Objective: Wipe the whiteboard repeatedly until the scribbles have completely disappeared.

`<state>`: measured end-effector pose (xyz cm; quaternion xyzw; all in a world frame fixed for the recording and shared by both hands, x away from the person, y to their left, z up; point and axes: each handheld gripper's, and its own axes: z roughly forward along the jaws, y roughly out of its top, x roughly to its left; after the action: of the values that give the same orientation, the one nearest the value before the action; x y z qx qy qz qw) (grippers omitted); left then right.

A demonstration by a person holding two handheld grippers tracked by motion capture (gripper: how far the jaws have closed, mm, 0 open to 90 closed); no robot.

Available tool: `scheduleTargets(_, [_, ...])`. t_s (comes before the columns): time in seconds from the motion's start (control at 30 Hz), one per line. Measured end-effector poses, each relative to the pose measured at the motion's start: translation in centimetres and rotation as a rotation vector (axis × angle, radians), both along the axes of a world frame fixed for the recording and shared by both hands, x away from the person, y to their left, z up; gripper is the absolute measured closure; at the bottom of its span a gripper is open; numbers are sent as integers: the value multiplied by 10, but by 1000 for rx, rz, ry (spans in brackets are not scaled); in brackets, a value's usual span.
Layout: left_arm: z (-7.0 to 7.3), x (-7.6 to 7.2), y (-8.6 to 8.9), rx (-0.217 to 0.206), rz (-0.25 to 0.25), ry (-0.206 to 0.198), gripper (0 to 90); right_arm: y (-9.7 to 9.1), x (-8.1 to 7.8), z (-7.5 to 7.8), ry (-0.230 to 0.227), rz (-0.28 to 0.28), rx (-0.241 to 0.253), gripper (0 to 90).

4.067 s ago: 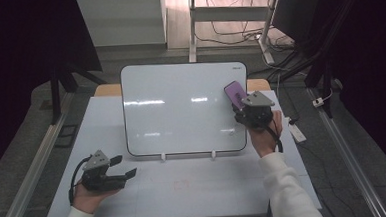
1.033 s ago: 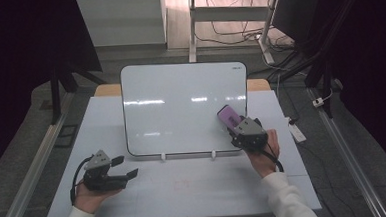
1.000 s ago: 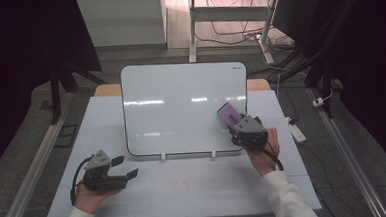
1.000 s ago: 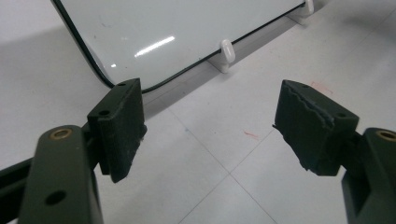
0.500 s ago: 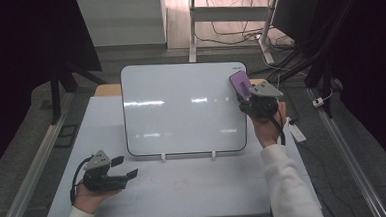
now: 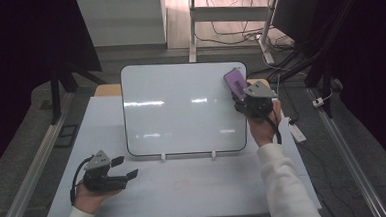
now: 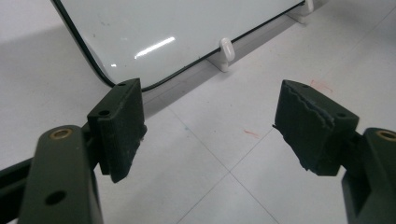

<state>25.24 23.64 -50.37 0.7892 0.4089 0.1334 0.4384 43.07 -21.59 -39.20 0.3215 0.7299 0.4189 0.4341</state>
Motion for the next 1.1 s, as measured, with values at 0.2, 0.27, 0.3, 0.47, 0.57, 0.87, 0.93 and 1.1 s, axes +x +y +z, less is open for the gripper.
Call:
scheduleTargets(0.2, [0, 0, 0, 1, 1, -1, 250, -7, 1, 1, -11, -14, 11, 403])
scheduleTargets(0.27, [0, 0, 0, 0, 0, 0, 250, -6, 0, 0, -13, -11, 6, 403])
scheduleTargets(0.3, [0, 0, 0, 2, 0, 0, 250, -5, -1, -1, -9, -9, 2, 403])
scheduleTargets(0.47, [0, 0, -1, 1, 1, 2, 250, 13, -12, -14, -3, 48, -37, 403])
scheduleTargets(0.57, [0, 0, -2, 2, -2, 1, 250, 30, -19, -23, 5, 96, -71, 403])
scheduleTargets(0.87, [0, 0, 0, -1, 0, -1, 249, 69, -51, -58, 47, 239, -249, 403])
scheduleTargets(0.93, [0, 0, -1, 0, 0, 1, 250, 70, -60, -68, 53, 260, -281, 403])
scheduleTargets(1.1, [1, -1, -2, 0, -2, -1, 249, 60, -73, -83, 76, 282, -295, 403])
